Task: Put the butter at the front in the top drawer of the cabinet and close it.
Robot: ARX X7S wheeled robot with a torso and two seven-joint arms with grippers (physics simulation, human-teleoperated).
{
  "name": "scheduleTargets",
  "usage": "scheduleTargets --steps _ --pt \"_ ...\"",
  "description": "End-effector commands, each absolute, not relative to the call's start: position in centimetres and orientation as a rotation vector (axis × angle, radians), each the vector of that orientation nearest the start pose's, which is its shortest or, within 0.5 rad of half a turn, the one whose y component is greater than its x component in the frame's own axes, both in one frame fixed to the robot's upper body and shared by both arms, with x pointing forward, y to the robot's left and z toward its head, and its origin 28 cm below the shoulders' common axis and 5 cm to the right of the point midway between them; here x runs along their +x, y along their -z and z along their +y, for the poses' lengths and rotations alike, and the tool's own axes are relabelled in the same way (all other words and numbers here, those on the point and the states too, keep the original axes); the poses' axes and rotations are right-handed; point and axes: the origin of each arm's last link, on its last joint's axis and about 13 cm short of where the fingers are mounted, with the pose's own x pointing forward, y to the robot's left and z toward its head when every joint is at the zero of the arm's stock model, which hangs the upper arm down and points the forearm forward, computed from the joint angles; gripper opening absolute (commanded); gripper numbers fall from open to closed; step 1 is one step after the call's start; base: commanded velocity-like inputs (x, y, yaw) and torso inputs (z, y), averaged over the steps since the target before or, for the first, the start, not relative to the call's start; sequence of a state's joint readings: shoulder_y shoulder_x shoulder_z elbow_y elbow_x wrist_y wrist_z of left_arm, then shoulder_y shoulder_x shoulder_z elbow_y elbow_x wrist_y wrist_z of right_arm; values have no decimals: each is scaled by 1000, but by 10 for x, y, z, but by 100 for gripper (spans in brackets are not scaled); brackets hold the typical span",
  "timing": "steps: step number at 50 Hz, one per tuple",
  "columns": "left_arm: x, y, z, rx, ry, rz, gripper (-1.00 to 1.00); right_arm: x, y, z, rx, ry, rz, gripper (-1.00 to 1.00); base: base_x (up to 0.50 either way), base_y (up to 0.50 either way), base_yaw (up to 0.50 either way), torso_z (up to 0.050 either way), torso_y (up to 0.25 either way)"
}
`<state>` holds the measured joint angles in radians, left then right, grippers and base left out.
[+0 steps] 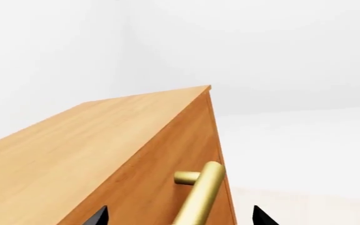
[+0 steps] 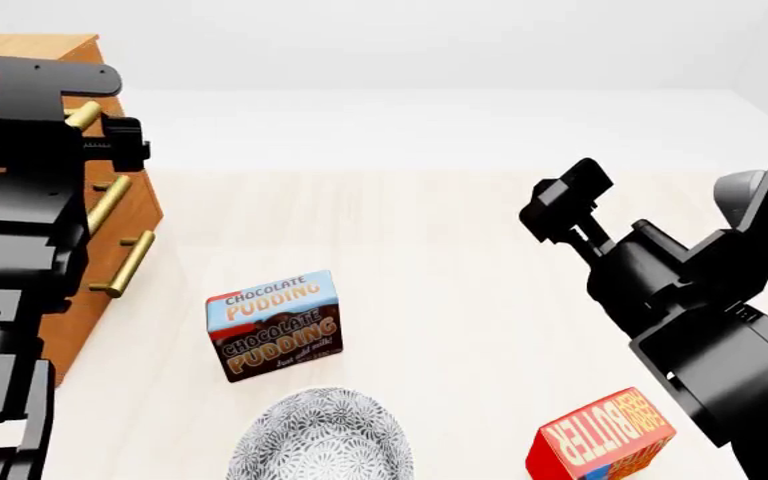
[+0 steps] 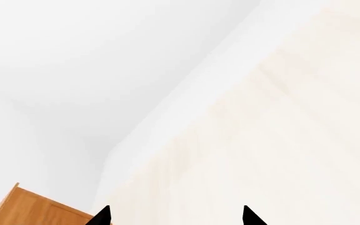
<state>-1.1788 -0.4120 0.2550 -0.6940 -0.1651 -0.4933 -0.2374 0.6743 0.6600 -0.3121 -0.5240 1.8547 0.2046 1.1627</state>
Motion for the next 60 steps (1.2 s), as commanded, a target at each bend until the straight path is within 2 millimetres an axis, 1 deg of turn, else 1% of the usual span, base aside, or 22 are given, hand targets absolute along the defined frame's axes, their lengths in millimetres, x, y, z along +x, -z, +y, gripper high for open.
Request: scheduleTargets --steps 1,12,20,27,51,57,60 --pt "390 -231 344 288 -519 14 100 224 -256 -109 810 -9 245 100 0 0 0 0 0" --pt "390 -231 347 299 -534 10 100 224 -255 -109 814 -7 244 100 0 0 0 0 0" --pt "387 -228 347 299 -525 17 100 224 -255 -109 816 -9 246 100 0 0 0 0 1" --pt "383 -230 343 299 -500 8 100 224 -254 -110 821 -10 245 100 0 0 0 0 1" --pt "354 -238 317 295 -324 -63 100 222 -253 -110 830 -20 243 100 0 0 0 0 0" --pt "342 -242 309 283 -270 -88 100 222 -253 -110 831 -20 243 100 0 0 0 0 0" --pt "331 -243 302 275 -226 -109 100 222 -254 -109 830 -22 243 100 0 0 0 0 0"
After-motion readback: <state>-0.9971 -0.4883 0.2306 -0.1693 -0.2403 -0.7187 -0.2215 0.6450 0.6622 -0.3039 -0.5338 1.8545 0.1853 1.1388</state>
